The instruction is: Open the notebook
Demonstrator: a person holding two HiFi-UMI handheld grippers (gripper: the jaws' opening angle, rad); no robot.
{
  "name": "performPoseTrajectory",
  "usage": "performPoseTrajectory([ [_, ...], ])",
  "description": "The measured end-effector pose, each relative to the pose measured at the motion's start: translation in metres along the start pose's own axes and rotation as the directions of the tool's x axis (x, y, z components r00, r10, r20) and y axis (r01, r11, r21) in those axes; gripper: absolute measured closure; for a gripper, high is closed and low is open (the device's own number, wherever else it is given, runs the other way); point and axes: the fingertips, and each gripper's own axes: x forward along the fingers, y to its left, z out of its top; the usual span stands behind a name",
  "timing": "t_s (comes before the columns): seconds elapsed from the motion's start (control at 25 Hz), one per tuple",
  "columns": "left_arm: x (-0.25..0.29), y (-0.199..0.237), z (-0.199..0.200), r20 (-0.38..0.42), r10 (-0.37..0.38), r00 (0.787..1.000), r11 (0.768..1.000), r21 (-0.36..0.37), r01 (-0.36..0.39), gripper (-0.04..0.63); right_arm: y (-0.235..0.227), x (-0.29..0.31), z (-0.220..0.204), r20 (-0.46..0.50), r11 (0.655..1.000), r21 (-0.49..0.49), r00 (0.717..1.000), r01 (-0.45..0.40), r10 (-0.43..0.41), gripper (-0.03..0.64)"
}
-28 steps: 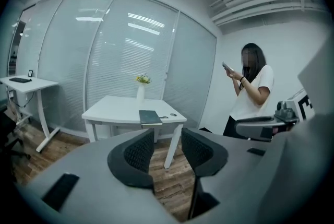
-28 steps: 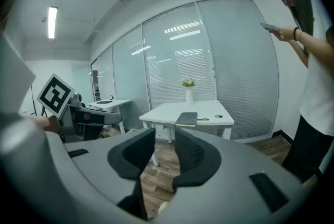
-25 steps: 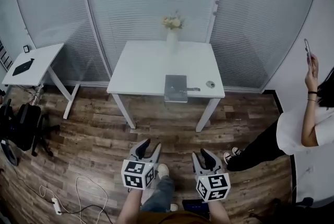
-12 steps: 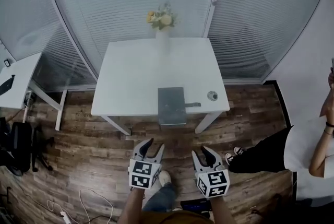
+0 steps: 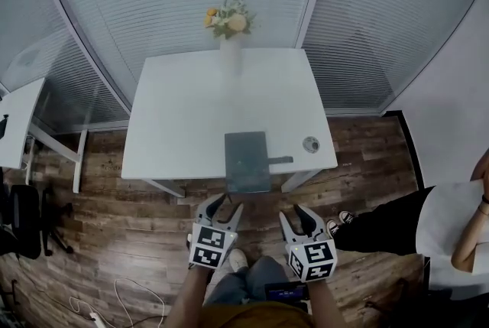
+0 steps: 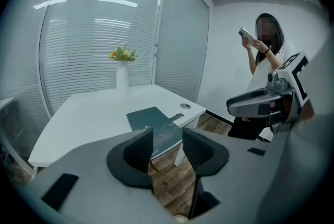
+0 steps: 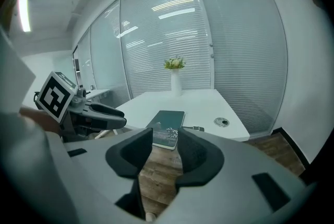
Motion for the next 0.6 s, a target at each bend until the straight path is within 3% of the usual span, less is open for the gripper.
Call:
performPoseTrajectory([
  [0.6, 0.047, -0.004, -0.015, -0.107, -0.031, 0.994, 0.994, 0.100, 0.042, 0.393, -0.016, 0.037, -0.007, -0.051, 0.999, 0.023, 0.998, -0.034, 0.035, 0.453],
])
